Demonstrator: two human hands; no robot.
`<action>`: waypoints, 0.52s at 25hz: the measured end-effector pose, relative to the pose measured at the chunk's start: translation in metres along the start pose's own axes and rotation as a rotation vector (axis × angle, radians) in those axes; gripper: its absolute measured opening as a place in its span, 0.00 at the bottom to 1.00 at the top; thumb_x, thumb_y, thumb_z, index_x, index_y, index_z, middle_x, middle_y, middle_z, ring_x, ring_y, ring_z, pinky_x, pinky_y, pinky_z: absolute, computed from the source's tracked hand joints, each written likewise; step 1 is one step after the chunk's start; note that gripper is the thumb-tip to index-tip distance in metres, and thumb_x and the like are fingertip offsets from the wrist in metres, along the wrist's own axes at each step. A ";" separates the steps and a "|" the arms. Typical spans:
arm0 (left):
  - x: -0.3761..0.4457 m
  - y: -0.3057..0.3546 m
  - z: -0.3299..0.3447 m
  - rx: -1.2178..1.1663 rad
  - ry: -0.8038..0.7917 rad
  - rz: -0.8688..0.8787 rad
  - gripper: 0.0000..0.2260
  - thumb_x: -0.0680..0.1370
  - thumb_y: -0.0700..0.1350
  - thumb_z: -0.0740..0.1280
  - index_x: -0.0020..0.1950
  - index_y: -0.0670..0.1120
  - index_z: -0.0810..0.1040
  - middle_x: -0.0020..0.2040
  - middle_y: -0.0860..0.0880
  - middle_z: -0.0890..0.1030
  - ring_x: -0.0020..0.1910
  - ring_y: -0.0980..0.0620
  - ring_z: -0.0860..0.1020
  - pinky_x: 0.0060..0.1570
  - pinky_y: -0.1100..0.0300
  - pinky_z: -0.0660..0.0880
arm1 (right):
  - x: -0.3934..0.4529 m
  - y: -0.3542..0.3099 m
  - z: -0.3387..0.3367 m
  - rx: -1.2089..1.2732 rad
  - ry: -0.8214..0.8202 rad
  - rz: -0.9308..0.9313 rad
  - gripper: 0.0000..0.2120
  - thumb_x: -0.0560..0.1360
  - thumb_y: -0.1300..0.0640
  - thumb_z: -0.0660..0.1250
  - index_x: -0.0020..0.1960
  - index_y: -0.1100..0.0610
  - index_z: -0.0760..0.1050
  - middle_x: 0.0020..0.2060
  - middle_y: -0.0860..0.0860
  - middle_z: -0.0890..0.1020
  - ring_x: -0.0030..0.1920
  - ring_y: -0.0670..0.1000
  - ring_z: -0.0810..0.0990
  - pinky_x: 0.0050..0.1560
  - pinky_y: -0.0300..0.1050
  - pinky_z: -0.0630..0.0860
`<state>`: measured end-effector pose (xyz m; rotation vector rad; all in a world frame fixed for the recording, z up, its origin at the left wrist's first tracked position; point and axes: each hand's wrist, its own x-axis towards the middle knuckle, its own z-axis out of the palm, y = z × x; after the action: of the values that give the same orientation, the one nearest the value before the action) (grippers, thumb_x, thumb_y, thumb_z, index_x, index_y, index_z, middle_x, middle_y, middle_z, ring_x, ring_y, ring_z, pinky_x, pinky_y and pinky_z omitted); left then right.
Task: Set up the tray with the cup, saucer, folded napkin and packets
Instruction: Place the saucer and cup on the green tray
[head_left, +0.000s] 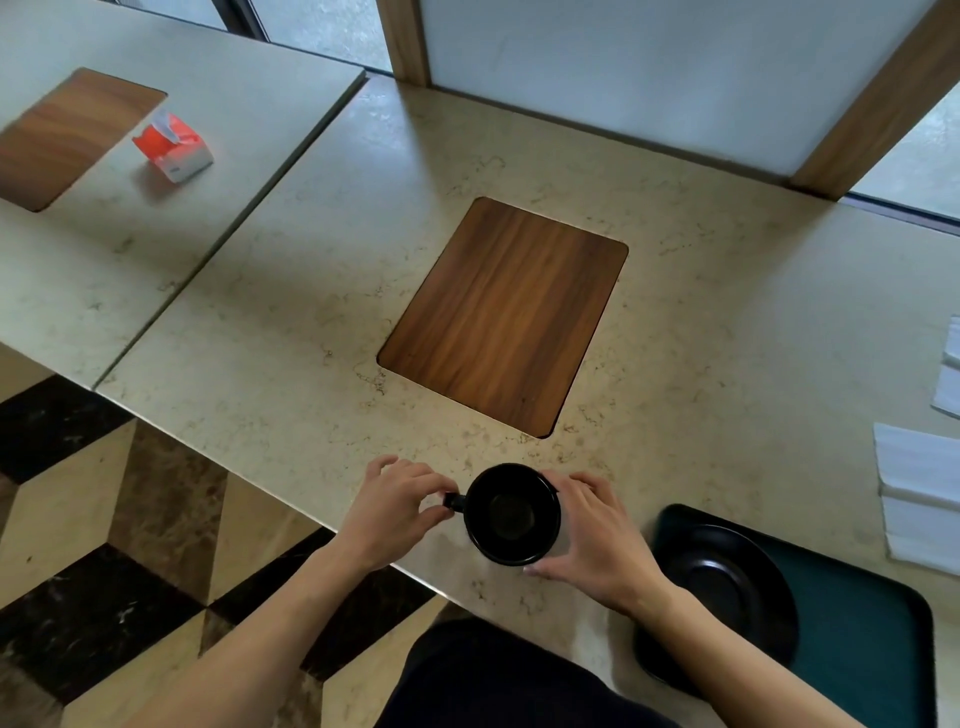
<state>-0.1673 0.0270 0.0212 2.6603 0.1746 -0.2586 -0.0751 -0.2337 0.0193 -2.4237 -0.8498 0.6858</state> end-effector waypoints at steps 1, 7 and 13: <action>0.001 0.003 0.000 -0.003 0.009 0.008 0.09 0.76 0.55 0.68 0.55 0.59 0.78 0.50 0.62 0.78 0.54 0.61 0.73 0.67 0.52 0.56 | -0.001 0.001 -0.003 -0.002 0.005 0.002 0.49 0.58 0.30 0.70 0.73 0.42 0.53 0.66 0.40 0.70 0.71 0.46 0.54 0.67 0.46 0.60; 0.016 0.033 0.005 -0.004 0.018 0.110 0.08 0.75 0.55 0.69 0.53 0.59 0.79 0.47 0.63 0.78 0.53 0.60 0.74 0.66 0.52 0.57 | -0.025 0.019 -0.027 -0.020 0.049 0.058 0.48 0.57 0.30 0.69 0.71 0.38 0.52 0.65 0.41 0.72 0.72 0.48 0.54 0.66 0.50 0.63; 0.036 0.083 0.018 -0.012 -0.017 0.267 0.08 0.75 0.56 0.69 0.52 0.59 0.79 0.46 0.63 0.79 0.52 0.61 0.74 0.65 0.52 0.58 | -0.073 0.047 -0.048 0.015 0.160 0.181 0.48 0.55 0.31 0.70 0.70 0.36 0.54 0.64 0.42 0.72 0.71 0.47 0.55 0.67 0.51 0.63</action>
<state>-0.1215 -0.0523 0.0335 2.6305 -0.1839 -0.1923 -0.0762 -0.3285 0.0504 -2.5228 -0.5652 0.5505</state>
